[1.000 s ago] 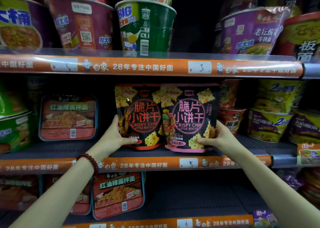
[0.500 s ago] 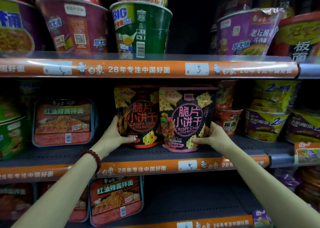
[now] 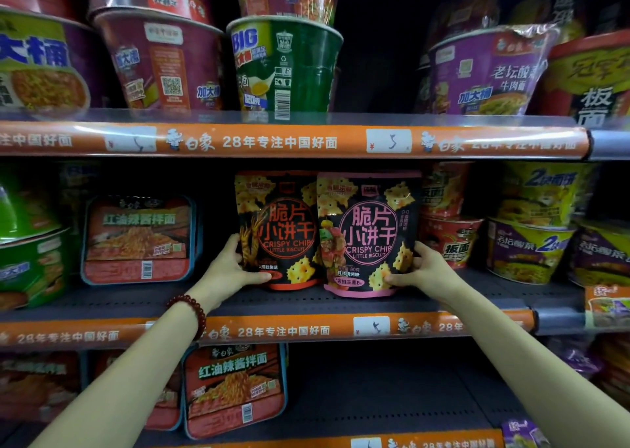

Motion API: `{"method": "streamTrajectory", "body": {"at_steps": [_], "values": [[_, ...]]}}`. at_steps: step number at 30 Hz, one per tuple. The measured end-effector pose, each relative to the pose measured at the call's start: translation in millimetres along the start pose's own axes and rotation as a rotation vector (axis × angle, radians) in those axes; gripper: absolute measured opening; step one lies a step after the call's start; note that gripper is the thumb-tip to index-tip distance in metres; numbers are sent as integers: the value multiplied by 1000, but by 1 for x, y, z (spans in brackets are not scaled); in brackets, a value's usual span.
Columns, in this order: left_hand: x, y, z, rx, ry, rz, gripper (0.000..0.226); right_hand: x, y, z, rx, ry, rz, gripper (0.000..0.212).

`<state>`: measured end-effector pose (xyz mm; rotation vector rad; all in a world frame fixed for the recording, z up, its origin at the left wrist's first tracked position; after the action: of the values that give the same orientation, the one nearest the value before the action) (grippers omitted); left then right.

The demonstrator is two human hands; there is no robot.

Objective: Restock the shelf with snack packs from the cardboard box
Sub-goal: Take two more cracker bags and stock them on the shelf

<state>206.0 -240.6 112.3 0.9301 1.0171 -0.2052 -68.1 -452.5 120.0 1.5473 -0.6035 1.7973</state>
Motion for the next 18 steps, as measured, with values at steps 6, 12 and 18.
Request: {"method": "streamTrajectory", "body": {"at_steps": [6,12,18], "values": [[-7,5,-5,-99,50,213,85,0,4,-2,-49,-8,-147,61],[-31,26,-34,-336,86,484,44,14,20,-14,-210,62,-371,70],[-95,-17,-57,-242,-142,578,19,26,33,-36,-233,170,-516,46]]}}
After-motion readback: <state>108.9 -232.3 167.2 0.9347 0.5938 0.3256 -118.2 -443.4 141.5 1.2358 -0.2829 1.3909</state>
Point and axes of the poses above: each hand's wrist, its own z-axis towards the middle knuckle, its own y-axis out of the back of the hand, x = y × z, the point moved 5 cm from there along z, towards the middle knuckle, and after that the axes turned 13 degrees about z, right-handed, at the moved point
